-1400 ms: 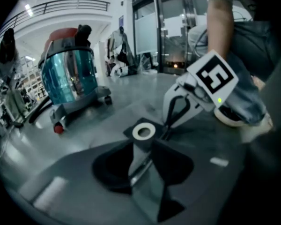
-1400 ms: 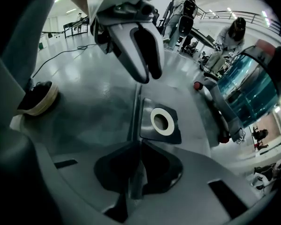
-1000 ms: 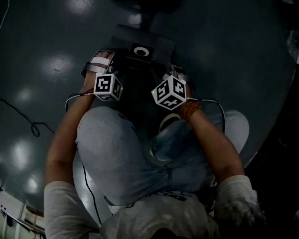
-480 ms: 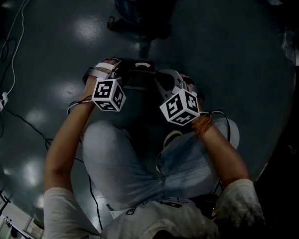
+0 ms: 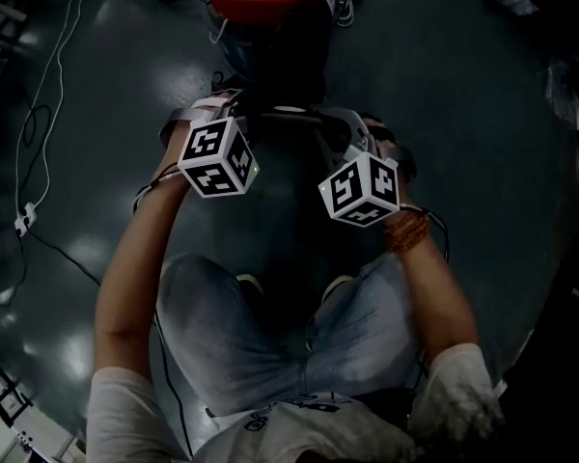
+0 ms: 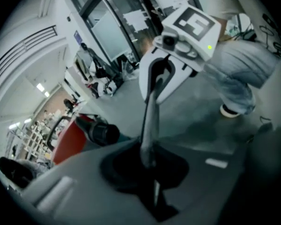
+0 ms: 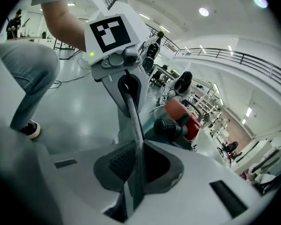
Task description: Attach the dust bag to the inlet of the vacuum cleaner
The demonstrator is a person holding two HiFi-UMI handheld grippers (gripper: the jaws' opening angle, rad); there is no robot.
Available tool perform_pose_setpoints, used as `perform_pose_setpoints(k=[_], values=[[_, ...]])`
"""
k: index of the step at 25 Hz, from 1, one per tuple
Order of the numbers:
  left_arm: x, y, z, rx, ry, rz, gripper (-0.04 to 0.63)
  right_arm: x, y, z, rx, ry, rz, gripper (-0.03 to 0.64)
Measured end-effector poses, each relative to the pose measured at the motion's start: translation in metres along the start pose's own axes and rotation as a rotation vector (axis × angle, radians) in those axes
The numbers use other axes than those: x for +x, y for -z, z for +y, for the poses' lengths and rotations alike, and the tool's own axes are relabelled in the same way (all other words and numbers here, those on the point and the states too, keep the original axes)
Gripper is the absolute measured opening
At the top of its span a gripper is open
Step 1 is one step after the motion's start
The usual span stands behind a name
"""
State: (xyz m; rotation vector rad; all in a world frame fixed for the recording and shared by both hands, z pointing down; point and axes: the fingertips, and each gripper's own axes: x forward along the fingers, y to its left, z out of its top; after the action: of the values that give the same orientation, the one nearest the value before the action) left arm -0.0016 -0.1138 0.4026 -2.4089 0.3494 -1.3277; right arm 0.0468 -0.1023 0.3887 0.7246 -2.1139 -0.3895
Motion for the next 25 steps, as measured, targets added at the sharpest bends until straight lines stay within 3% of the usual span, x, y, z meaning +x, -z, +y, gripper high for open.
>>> perform_pose_setpoints(k=[6,9,13,20,25], values=[[0.016,-0.002,0.058,-0.028,-0.049,0.006,0.034,0.023,-0.001,-0.056,-0.011,0.062,0.014,0.029],[0.02,0.004,0.074,-0.053,-0.034,0.019,0.042,0.036,-0.006,-0.071,-0.007,0.058,0.034,0.029],[0.022,0.012,0.079,-0.086,0.009,0.037,0.051,0.046,-0.009,-0.073,-0.02,0.014,0.052,0.031],[0.025,0.021,0.087,-0.11,-0.013,0.039,0.057,0.057,-0.007,-0.074,0.03,-0.002,0.078,0.029],[0.034,0.02,0.095,-0.143,0.017,0.032,0.063,0.06,-0.001,-0.078,0.055,-0.02,0.087,0.029]])
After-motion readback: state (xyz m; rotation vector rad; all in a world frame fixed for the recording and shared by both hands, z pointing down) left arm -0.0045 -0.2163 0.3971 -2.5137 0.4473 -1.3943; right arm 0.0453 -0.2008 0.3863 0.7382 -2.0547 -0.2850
